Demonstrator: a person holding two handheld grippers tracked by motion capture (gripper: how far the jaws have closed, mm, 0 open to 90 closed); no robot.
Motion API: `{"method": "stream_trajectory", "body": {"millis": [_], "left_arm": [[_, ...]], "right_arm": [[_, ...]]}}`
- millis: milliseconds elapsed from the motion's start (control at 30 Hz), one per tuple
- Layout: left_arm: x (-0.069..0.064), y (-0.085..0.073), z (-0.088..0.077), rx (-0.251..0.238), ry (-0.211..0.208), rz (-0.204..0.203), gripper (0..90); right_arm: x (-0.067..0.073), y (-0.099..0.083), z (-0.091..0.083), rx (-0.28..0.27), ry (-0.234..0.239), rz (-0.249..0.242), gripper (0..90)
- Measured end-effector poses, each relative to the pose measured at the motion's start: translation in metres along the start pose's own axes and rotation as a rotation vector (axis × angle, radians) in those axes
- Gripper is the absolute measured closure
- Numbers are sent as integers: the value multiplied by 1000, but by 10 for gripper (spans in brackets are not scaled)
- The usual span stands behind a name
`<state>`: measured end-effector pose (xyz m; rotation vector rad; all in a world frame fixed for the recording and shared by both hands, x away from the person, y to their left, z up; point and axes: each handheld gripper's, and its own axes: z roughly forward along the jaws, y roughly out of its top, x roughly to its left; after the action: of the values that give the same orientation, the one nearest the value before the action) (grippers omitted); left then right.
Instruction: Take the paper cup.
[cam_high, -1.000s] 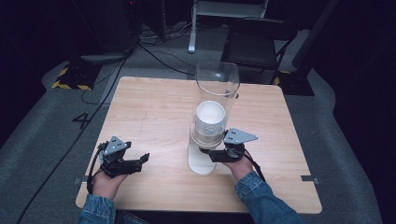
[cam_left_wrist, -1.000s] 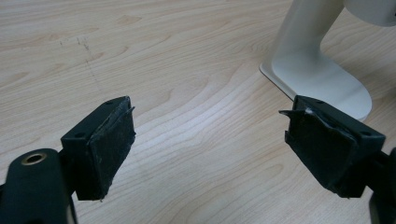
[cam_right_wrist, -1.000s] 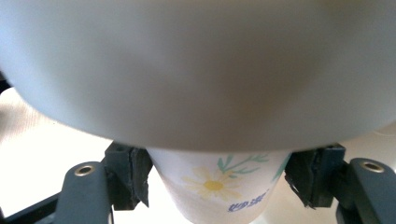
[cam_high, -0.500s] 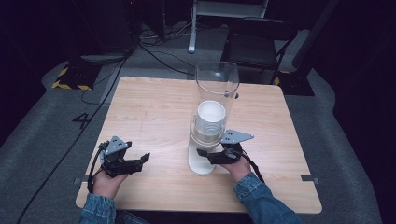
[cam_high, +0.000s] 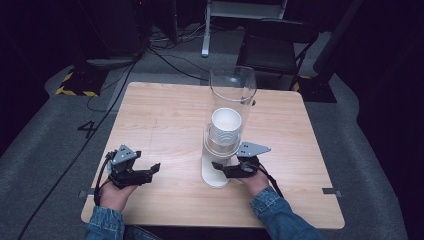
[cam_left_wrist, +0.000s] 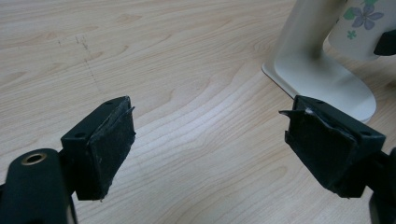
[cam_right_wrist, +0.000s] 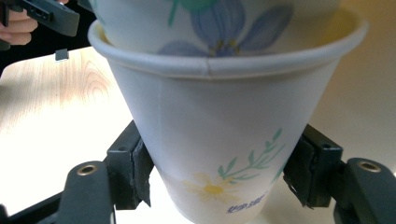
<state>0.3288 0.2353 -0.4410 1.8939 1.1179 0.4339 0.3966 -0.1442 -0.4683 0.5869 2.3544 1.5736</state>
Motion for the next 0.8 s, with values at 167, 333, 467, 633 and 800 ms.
{"method": "stream_trajectory", "body": {"millis": [167, 333, 467, 633, 800], "left_arm": [[1, 0, 3, 5, -1, 1, 156], [2, 1, 5, -13, -15, -8, 154], [2, 2, 6, -19, -21, -10, 154], [3, 3, 10, -11, -22, 1, 154], [4, 4, 15, -5, -30, 0, 154]], "right_arm": [[0, -4, 1, 19, 7, 14, 330], [2, -8, 2, 35, 7, 14, 329], [3, -12, 3, 47, 3, 15, 329], [4, -15, 2, 57, -4, 18, 329], [4, -21, 2, 75, -3, 30, 329]]}}
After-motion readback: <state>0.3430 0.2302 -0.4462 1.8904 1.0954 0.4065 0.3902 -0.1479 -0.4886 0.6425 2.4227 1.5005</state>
